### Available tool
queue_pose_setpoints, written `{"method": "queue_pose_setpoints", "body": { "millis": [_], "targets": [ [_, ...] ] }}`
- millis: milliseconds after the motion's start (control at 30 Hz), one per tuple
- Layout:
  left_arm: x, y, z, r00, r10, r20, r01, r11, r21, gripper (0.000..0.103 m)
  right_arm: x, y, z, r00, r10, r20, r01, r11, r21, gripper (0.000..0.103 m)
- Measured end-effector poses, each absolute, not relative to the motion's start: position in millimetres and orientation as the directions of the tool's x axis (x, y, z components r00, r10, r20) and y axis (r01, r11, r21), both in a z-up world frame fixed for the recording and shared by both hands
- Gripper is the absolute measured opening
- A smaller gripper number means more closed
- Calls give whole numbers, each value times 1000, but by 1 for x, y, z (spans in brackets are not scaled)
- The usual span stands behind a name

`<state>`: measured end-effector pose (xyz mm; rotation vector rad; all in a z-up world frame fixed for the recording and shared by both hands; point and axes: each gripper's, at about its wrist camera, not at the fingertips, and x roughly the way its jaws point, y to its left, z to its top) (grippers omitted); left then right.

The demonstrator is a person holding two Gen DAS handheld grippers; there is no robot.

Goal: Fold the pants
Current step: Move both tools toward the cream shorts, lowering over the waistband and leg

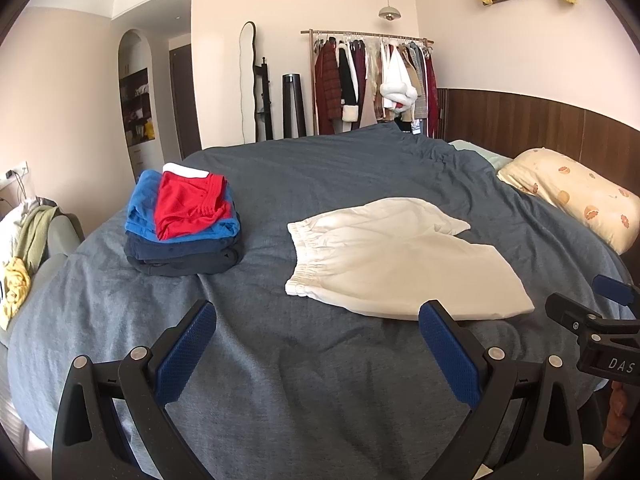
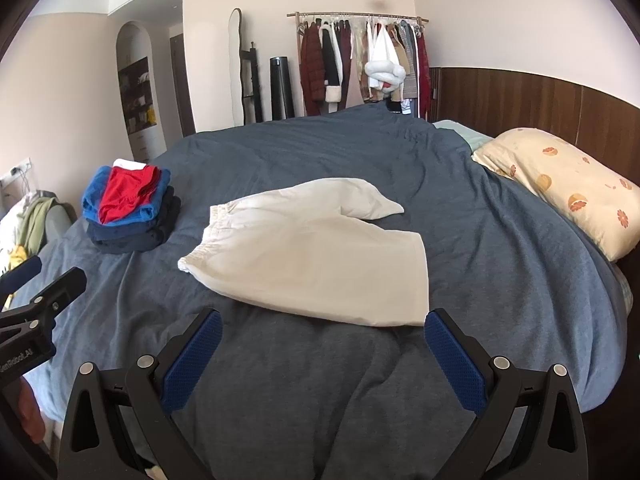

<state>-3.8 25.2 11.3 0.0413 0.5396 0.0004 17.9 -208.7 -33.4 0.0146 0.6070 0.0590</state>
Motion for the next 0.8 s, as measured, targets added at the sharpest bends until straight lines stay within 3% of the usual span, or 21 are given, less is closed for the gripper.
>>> {"method": "queue_pose_setpoints", "body": {
  "millis": [800],
  "targets": [
    [90,51,-52,798,126,-589,-63,990,127,103,120,-184,-98,672,130,-729,-54,990,127,102]
  ]
}}
